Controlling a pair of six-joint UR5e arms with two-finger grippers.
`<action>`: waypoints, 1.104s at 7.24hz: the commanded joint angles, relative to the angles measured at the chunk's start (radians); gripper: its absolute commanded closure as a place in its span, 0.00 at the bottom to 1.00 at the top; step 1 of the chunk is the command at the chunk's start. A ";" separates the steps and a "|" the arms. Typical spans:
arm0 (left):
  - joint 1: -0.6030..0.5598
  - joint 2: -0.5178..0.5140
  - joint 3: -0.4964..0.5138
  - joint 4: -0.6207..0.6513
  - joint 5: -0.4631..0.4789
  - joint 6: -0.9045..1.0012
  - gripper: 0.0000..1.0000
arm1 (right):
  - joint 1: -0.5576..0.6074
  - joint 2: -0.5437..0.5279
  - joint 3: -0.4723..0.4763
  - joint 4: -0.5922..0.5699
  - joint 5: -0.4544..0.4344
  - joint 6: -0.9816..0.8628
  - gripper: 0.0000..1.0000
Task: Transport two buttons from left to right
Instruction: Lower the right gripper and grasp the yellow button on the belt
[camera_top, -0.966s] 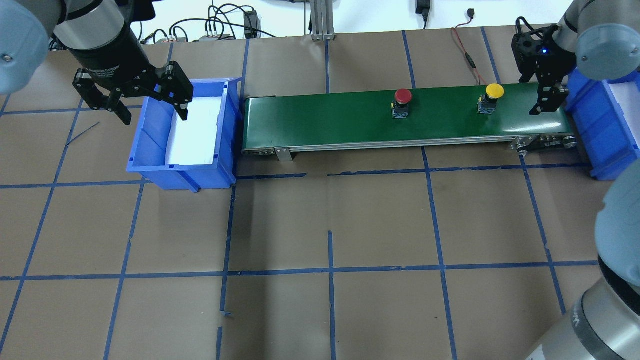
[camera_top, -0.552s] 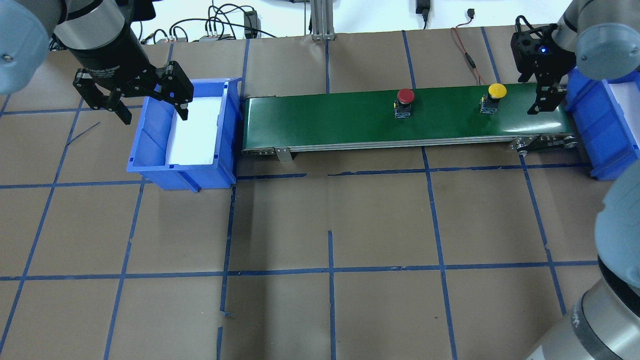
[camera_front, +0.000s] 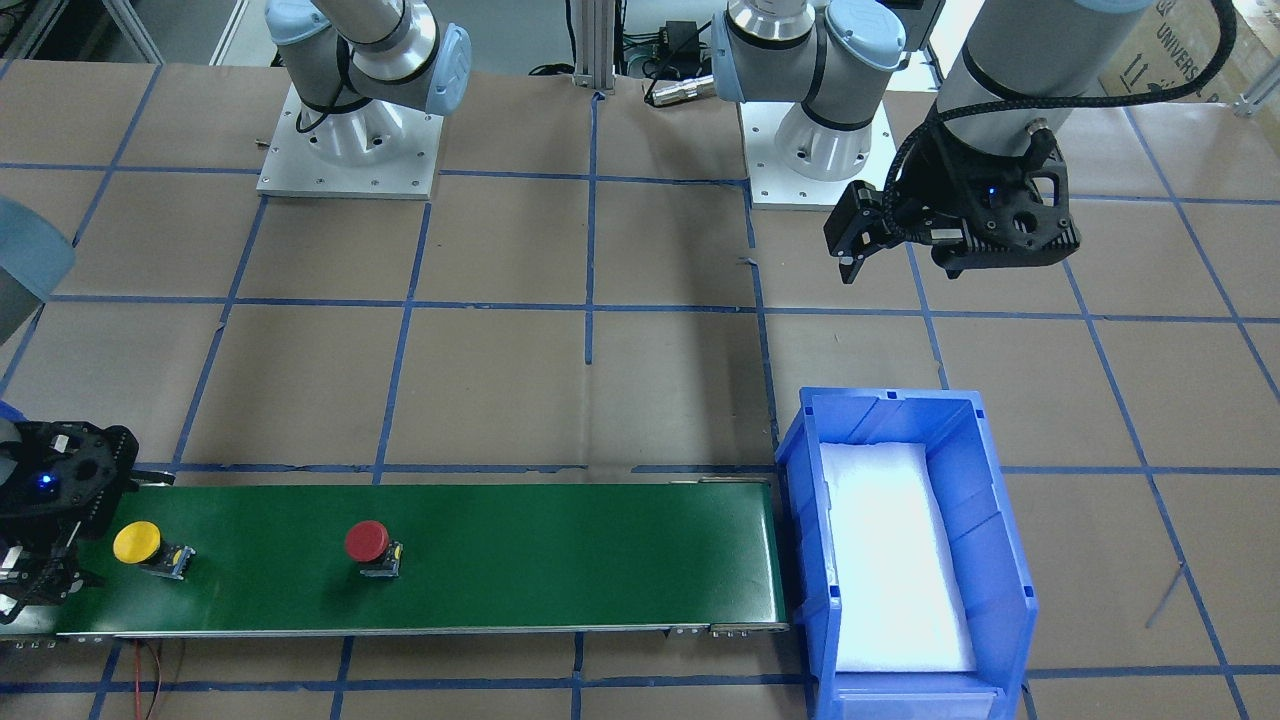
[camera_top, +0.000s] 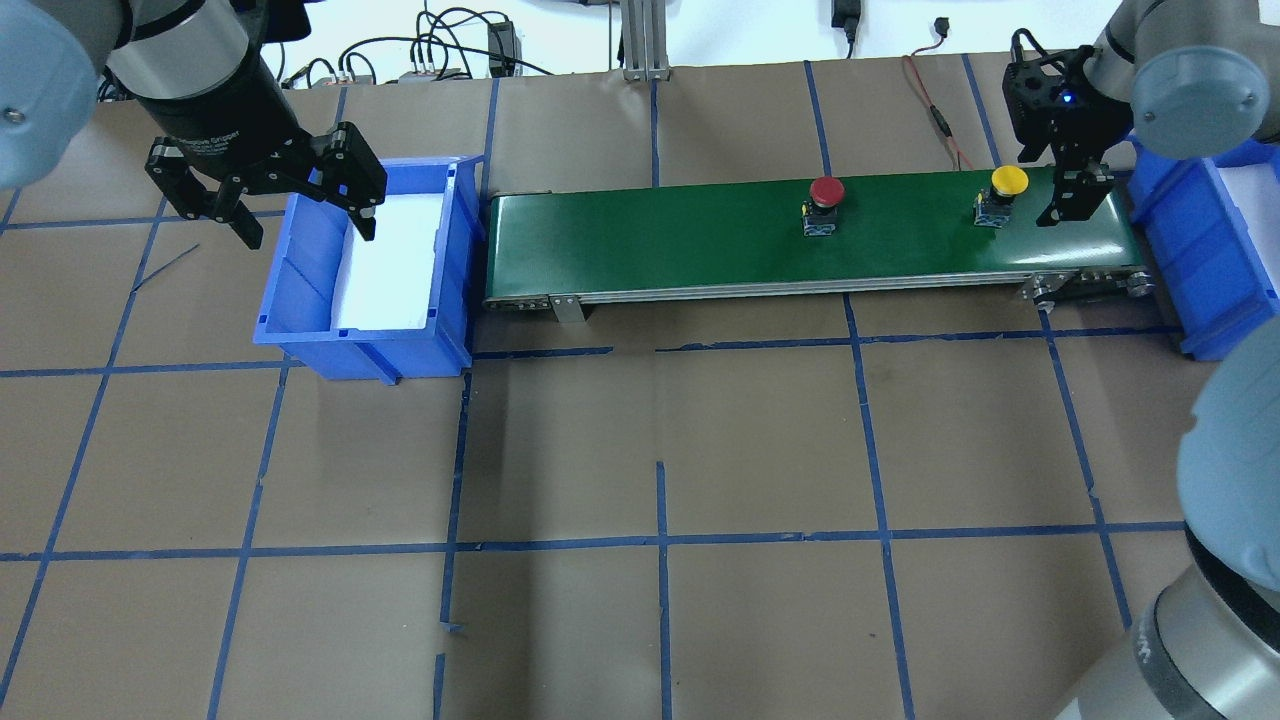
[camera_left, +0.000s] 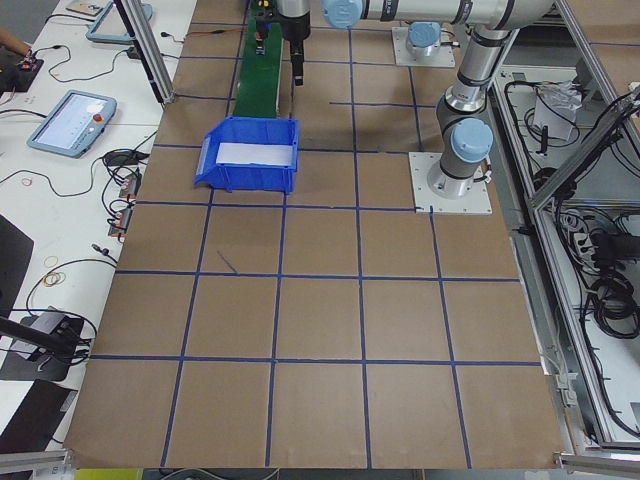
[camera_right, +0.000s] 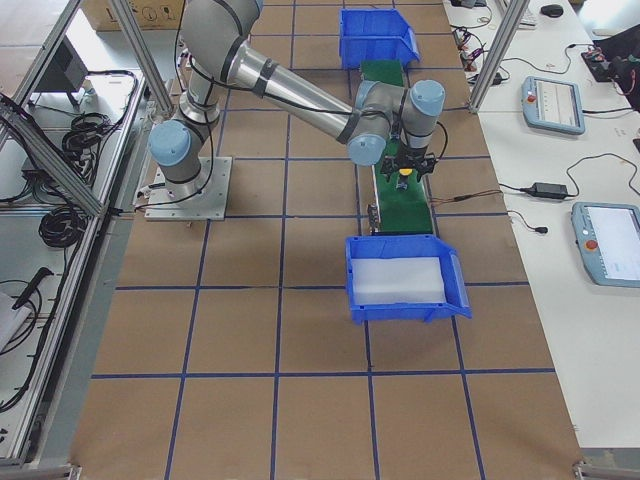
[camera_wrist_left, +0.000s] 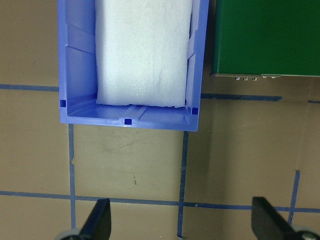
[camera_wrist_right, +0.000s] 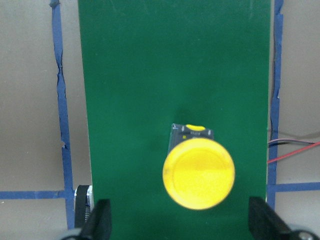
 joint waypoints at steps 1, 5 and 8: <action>0.000 0.000 0.000 0.000 0.000 0.000 0.00 | 0.014 0.004 -0.003 -0.002 0.007 0.001 0.06; 0.000 0.000 0.000 0.000 0.000 0.002 0.00 | 0.012 0.012 -0.010 -0.039 -0.002 -0.010 0.59; 0.002 0.000 0.000 0.000 0.000 0.000 0.00 | 0.012 0.009 -0.023 -0.040 -0.022 -0.012 0.92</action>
